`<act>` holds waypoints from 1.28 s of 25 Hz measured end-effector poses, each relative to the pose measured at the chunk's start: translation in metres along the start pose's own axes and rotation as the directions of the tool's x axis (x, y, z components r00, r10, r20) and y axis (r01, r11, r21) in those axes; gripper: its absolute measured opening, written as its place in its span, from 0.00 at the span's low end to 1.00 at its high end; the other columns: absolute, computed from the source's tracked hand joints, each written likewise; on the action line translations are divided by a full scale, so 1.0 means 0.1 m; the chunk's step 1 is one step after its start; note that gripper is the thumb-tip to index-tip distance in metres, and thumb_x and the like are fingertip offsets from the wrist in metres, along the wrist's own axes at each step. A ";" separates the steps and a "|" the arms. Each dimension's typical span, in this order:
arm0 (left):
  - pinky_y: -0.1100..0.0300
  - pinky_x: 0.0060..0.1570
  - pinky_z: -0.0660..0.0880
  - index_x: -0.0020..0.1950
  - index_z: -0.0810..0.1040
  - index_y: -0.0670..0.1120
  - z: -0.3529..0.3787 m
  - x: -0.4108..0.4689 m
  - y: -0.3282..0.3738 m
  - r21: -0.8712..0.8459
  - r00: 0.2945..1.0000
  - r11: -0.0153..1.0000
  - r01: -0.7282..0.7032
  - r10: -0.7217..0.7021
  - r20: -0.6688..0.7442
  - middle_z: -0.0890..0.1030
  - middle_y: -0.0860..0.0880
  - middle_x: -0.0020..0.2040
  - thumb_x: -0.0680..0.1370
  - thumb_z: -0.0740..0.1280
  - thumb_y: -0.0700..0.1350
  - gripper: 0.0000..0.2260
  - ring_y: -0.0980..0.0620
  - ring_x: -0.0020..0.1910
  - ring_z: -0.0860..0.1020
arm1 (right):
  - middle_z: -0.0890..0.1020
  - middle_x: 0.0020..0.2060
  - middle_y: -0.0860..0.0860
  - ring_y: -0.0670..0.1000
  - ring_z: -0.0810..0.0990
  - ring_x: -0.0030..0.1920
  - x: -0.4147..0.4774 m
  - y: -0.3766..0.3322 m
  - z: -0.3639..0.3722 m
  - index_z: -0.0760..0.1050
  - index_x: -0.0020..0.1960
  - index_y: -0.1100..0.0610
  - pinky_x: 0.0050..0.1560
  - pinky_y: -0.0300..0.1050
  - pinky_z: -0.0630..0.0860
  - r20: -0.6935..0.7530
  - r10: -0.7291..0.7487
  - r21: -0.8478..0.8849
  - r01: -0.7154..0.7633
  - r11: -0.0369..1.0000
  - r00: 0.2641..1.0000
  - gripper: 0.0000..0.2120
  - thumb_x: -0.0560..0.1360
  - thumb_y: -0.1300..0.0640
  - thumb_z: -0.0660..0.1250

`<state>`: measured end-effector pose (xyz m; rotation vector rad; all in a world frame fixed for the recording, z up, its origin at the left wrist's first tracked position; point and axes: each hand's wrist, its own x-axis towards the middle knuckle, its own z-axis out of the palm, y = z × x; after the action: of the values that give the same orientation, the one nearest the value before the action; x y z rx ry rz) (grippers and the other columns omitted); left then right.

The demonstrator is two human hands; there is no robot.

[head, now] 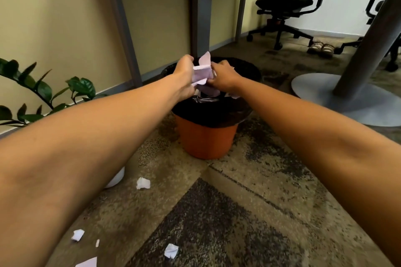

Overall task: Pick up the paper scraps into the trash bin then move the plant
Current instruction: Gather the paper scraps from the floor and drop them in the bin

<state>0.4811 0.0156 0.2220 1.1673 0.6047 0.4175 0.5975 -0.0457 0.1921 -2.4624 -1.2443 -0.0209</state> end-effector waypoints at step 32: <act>0.60 0.49 0.73 0.46 0.80 0.49 -4.38 -3.21 -1.58 0.999 0.970 -0.031 -0.038 0.239 0.044 0.75 0.51 0.57 0.80 0.55 0.50 0.14 0.56 0.50 0.76 | 0.72 0.62 0.54 0.54 0.70 0.61 -2.34 -2.24 2.03 0.73 0.64 0.55 0.55 0.48 0.73 0.465 -0.828 0.161 0.890 0.427 0.313 0.16 0.76 0.62 0.62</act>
<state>-0.0457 0.0859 0.0293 2.7466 0.9711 0.1480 0.2491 -0.0379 0.0346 -1.5410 -2.7588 0.2583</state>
